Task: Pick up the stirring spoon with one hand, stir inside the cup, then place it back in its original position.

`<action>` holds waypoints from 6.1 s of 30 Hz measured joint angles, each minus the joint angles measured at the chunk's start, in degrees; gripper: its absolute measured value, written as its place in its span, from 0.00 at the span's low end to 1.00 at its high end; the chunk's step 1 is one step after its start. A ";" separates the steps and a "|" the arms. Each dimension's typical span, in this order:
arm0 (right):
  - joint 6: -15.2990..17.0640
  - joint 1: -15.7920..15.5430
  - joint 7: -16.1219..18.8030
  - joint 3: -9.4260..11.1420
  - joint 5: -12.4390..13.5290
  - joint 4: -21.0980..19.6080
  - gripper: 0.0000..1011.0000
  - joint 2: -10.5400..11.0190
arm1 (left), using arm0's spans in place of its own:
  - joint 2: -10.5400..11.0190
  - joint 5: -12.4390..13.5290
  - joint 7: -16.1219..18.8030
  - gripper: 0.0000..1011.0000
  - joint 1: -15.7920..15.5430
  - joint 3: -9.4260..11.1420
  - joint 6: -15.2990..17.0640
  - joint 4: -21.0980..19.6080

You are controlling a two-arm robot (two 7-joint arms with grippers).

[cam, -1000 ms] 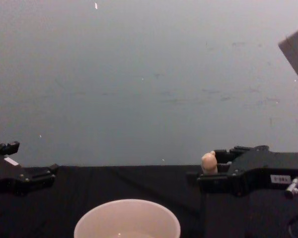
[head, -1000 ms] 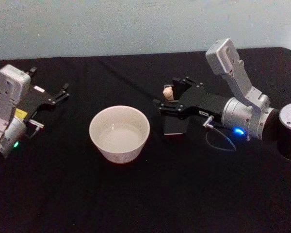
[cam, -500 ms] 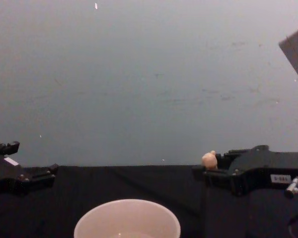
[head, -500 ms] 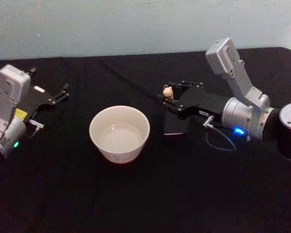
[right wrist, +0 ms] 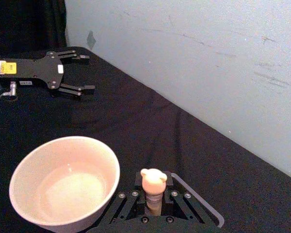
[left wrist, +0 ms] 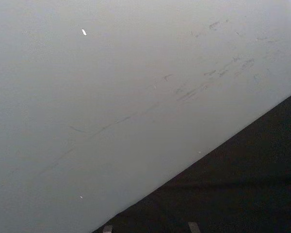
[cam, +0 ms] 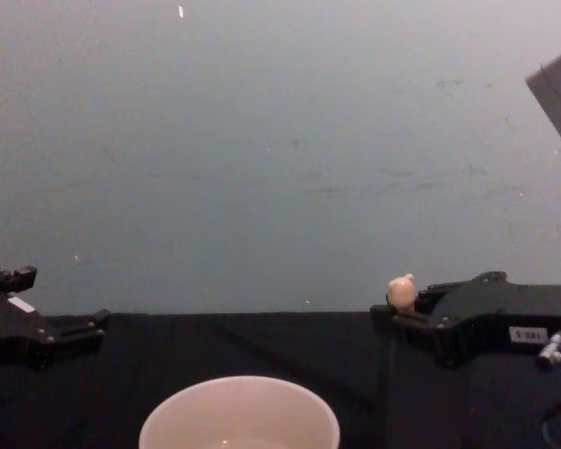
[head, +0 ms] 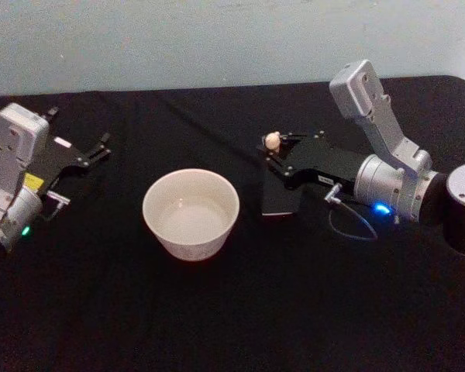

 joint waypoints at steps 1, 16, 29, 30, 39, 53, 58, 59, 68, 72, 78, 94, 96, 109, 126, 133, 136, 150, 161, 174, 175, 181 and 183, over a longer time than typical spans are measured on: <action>0.00 0.00 0.00 0.00 0.00 0.00 0.20 0.00 | 0.00 0.00 0.00 0.99 0.00 0.00 0.00 0.00; -0.17 -0.68 -0.42 1.74 1.15 -0.38 0.20 -0.33 | 0.00 0.00 0.00 0.99 0.00 0.00 0.00 0.00; -0.83 -1.59 -0.98 5.12 4.63 -4.11 0.20 0.02 | 0.00 0.00 0.00 0.99 0.00 0.00 0.00 0.00; -0.83 -1.64 -1.00 5.25 4.85 -4.38 0.20 0.06 | 0.00 0.00 0.00 0.99 0.00 0.00 0.00 0.00; -1.39 -1.98 -1.56 7.00 7.59 -7.81 0.20 0.72 | 0.00 0.00 0.00 0.99 0.00 0.00 0.00 0.00; -2.76 -0.58 -2.11 7.48 9.60 -10.44 0.20 1.43 | 0.00 0.00 0.00 0.99 0.00 0.00 0.00 0.00; -3.08 0.17 -2.07 6.58 9.90 -10.45 0.20 1.30 | 0.00 0.00 0.00 0.99 0.00 0.00 0.00 0.00; -3.19 0.30 -2.01 6.36 9.94 -10.39 0.20 1.27 | 0.00 0.00 0.00 0.99 0.00 0.00 0.00 0.00; -4.43 2.28 -0.85 2.21 9.64 -7.84 0.20 -1.34 | 0.00 0.00 0.00 0.99 0.00 0.00 0.00 0.00; -4.96 2.60 -0.38 0.57 9.38 -6.75 0.20 -2.27 | 0.00 0.00 0.00 0.99 0.00 0.00 0.00 0.00; -5.87 2.66 0.49 -1.46 8.81 -5.53 0.20 -3.11 | 0.00 0.00 0.00 0.99 0.00 0.00 0.00 0.00; -9.79 1.25 2.63 -5.55 6.22 -0.42 0.20 -4.99 | 0.00 0.00 0.00 0.99 0.00 0.00 0.00 0.00; -10.69 1.13 2.75 -5.88 5.56 0.63 0.20 -5.39 | 0.00 0.00 0.00 0.99 0.00 0.00 0.00 0.00; -13.62 0.85 2.90 -6.29 2.79 4.90 0.20 -7.59 | 0.00 0.00 0.00 0.99 0.00 0.00 0.00 0.00; -13.92 0.82 2.98 -5.61 0.85 6.95 0.20 -8.76 | 0.00 0.00 0.00 0.99 0.00 0.00 0.00 0.00; -13.72 0.57 3.11 -5.19 0.41 6.72 0.20 -8.59 | 0.00 0.00 0.00 0.99 0.00 0.00 0.00 0.00; -13.64 0.36 3.28 -4.96 0.41 6.42 0.20 -8.33 | 0.00 0.00 0.00 0.99 0.00 0.00 0.00 0.00; -13.33 -1.78 4.31 -3.55 1.59 3.07 0.20 -5.74 | 0.00 0.00 0.00 0.99 0.00 0.00 0.00 0.00; -13.28 -3.66 5.52 -3.27 2.86 -0.10 0.20 -3.45 | 0.00 0.00 0.00 0.99 0.00 0.00 0.00 0.00; -13.07 -4.01 6.52 -4.86 3.36 -1.54 0.20 -2.74 | 0.00 0.00 0.00 0.99 0.00 0.00 0.00 0.00; -13.09 -3.78 6.48 -5.13 3.26 -1.28 0.20 -2.98 | 0.00 0.00 0.00 0.99 0.00 0.00 0.00 0.00; -13.58 -2.46 5.83 -6.22 1.69 0.58 0.20 -4.43 | 0.00 0.00 0.00 0.99 0.00 0.00 0.00 0.00; -13.84 -1.90 5.55 -6.54 1.10 1.34 0.20 -5.08 | 0.00 0.00 0.00 0.99 0.00 0.00 0.00 0.00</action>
